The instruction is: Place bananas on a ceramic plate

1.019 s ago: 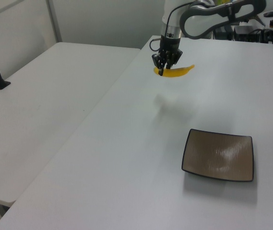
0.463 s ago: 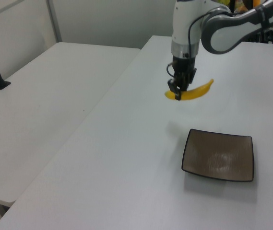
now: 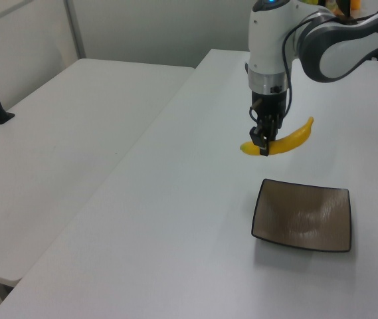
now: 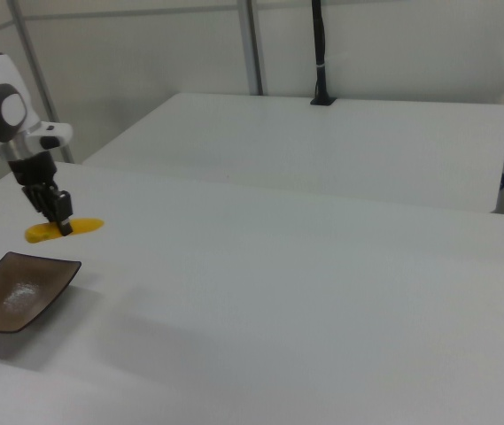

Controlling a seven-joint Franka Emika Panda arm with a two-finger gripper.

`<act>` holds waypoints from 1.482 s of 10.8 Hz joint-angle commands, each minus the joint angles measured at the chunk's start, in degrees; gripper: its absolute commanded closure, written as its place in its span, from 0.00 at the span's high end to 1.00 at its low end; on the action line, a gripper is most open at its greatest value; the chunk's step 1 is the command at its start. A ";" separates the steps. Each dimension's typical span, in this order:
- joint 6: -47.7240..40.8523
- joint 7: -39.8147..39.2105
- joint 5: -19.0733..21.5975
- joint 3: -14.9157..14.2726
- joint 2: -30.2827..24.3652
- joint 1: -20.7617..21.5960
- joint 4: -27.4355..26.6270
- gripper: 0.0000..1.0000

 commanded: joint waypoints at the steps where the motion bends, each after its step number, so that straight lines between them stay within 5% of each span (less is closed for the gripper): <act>1: -0.92 -1.05 0.23 4.62 -1.72 1.71 -4.13 0.23; 2: -0.84 -1.05 0.23 4.81 -1.46 3.02 -5.27 0.28; 4: -0.83 -0.96 0.06 4.99 -0.66 4.35 -5.64 1.00; 7: -0.48 -1.31 -0.64 4.99 -1.80 3.30 -4.49 1.00; 10: -2.49 -15.59 -0.74 3.94 -4.96 0.32 -4.23 1.00; 13: -8.91 -31.08 0.22 -4.82 -9.52 -0.22 -3.35 1.00; 16: -8.14 -32.86 2.94 -12.22 -11.99 -0.57 -3.35 1.00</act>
